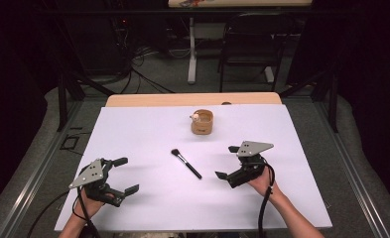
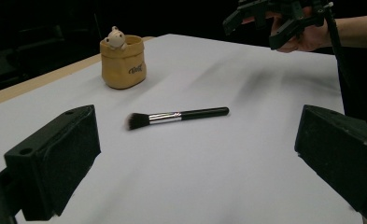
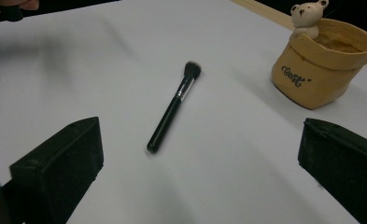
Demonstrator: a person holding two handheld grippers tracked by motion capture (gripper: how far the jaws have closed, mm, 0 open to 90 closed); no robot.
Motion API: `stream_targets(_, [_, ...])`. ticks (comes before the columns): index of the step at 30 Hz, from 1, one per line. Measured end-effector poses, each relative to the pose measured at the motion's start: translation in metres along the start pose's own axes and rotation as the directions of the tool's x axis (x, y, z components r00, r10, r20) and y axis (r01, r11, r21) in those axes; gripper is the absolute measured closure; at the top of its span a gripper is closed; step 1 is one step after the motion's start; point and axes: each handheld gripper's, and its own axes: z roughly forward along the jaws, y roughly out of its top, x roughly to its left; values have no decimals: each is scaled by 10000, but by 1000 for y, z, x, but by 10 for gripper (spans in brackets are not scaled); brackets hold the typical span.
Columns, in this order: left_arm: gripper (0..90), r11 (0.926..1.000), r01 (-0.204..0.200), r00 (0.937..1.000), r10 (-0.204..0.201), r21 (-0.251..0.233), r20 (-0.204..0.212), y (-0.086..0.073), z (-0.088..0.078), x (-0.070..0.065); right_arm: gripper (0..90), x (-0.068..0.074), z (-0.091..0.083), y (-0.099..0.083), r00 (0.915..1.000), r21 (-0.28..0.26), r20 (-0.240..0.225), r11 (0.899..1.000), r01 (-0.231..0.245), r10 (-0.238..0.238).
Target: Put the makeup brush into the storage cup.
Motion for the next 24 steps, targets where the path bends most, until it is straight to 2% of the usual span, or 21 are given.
stream_targets(15, [3, 10000, -35, 10000, 35, 23, -1, 0, 0, -1, 0, -3, 21, 9, 9999, 384, 61, 9992, -92, 90])
stream_targets(24, [2, 10000, -56, 10000, 55, 43, 21, 0, 0, -1, 0, -3, 30, 14, 9999, 381, -61, 9992, -107, 110])
